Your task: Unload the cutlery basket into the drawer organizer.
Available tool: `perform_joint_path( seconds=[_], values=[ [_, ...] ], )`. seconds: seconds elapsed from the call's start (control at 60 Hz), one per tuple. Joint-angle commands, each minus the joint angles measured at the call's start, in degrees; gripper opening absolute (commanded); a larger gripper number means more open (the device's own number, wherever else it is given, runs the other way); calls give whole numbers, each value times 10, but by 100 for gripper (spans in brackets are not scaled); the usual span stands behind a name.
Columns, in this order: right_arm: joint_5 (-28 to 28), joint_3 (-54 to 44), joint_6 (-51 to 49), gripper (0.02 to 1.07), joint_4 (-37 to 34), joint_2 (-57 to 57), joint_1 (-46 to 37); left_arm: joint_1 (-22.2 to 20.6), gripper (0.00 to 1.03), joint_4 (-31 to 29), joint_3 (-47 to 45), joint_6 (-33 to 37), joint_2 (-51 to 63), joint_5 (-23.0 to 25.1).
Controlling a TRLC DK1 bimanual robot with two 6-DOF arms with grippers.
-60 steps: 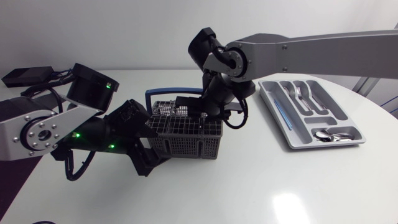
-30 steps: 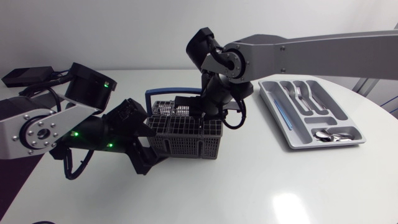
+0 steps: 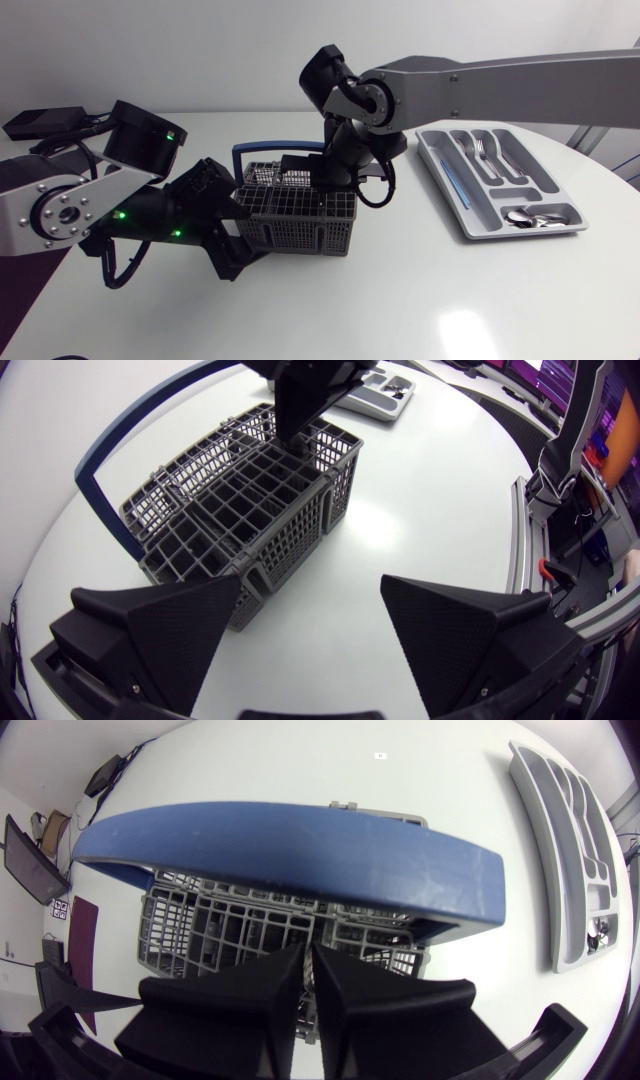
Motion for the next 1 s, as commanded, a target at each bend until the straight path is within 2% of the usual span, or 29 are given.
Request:
perform_joint_path(
  seconds=[0.0,0.683,0.983],
  values=[
    [4,-17,19,8,4,2,6,6,99,-3,-13,11,-11,10],
    [7,-55,12,8,22,-54,7,-1,99,-15,-14,3,-28,9],
    [-9,-63,15,8,39,-80,7,-3,99,-15,-15,2,-26,9]
  ],
)
